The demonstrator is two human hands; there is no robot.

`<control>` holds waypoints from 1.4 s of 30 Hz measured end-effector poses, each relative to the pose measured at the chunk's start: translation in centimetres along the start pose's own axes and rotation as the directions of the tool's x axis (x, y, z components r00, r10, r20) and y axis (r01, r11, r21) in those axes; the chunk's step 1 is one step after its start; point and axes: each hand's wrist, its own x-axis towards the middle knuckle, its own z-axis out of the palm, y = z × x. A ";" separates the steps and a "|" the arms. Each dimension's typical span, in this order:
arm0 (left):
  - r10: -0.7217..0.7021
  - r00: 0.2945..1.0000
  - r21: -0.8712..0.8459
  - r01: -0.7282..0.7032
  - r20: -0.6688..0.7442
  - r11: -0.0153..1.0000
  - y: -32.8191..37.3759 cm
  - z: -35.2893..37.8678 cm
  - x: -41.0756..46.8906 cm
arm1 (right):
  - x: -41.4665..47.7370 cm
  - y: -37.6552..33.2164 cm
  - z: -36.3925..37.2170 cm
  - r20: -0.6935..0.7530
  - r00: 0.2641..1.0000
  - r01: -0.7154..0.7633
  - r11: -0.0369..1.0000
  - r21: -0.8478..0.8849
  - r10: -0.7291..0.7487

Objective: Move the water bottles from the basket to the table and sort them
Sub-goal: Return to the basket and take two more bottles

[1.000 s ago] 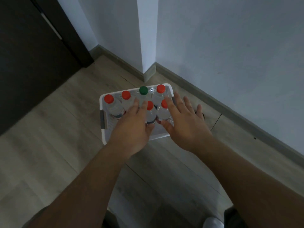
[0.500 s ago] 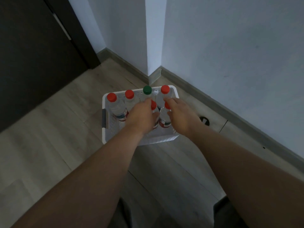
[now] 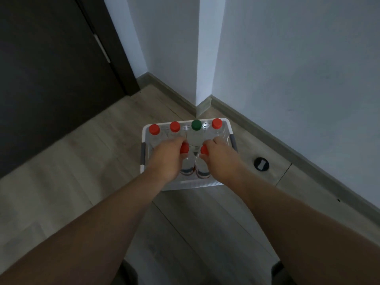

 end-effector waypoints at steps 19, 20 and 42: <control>0.045 0.997 -0.238 -0.030 0.058 0.971 -3.9 0.9 0.1 | 1.9 1.4 2.0 0.202 0.979 -0.052 0.953 0.298 -0.009; 0.032 0.997 -0.257 -0.012 0.072 0.966 -4.0 1.2 0.3 | 1.9 1.6 2.3 0.248 0.969 -0.099 0.942 0.320 0.018; -0.029 0.999 -0.541 0.039 0.027 0.840 -3.6 -2.0 -0.5 | -0.2 0.3 -2.9 0.118 0.993 -0.080 0.749 0.658 0.002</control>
